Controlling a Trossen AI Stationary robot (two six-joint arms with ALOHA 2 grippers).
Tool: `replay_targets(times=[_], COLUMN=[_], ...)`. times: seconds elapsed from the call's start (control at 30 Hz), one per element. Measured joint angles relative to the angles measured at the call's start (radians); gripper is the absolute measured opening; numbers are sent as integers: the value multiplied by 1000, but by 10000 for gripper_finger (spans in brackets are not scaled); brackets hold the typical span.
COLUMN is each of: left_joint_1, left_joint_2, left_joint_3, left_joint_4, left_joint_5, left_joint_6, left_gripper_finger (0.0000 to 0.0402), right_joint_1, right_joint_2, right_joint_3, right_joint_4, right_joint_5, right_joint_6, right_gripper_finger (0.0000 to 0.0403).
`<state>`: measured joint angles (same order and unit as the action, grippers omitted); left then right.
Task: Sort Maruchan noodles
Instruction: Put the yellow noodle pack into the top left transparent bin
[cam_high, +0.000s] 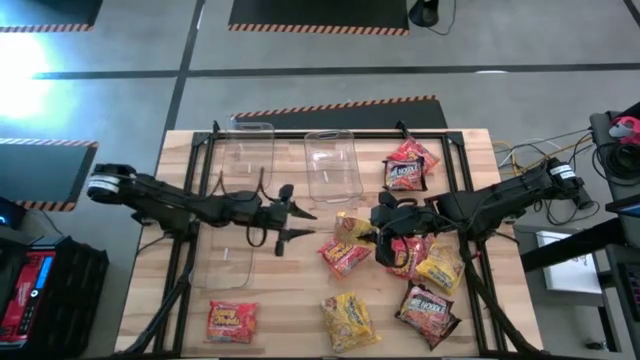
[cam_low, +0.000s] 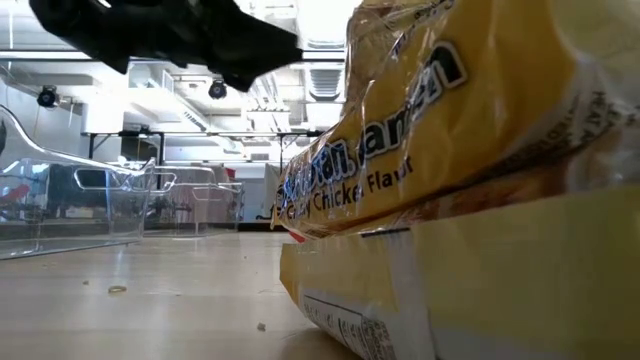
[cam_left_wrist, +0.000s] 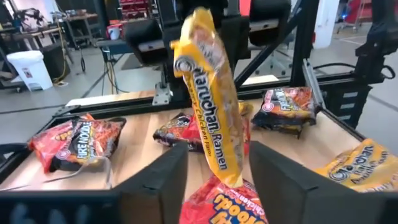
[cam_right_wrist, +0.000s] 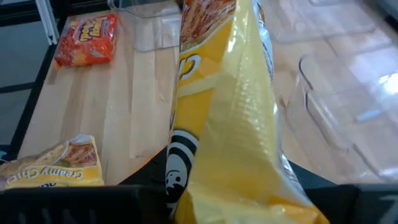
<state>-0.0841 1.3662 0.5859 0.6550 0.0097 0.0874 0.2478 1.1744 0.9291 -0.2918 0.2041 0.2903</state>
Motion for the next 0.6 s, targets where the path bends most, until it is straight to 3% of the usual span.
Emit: replay_targets(times=[0.2, 0.37, 0.6], left_joint_1=[-6, -1, -1], left_joint_2=[119, 121, 119], left_joint_3=[85, 79, 41], left_joint_4=[-45, -51, 103], left_joint_5=[25, 32, 32], left_joint_6=[-66, -105, -87], left_gripper_finger=[197, 188, 171], right_joint_1=[0, 0, 0], right_joint_2=[0, 0, 3], right_joint_3=[0, 0, 0], right_joint_4=[40, 37, 63], right_joint_5=[7, 7, 9], right_joint_6=[-124, -193, -283], right_gripper_finger=[119, 114, 117])
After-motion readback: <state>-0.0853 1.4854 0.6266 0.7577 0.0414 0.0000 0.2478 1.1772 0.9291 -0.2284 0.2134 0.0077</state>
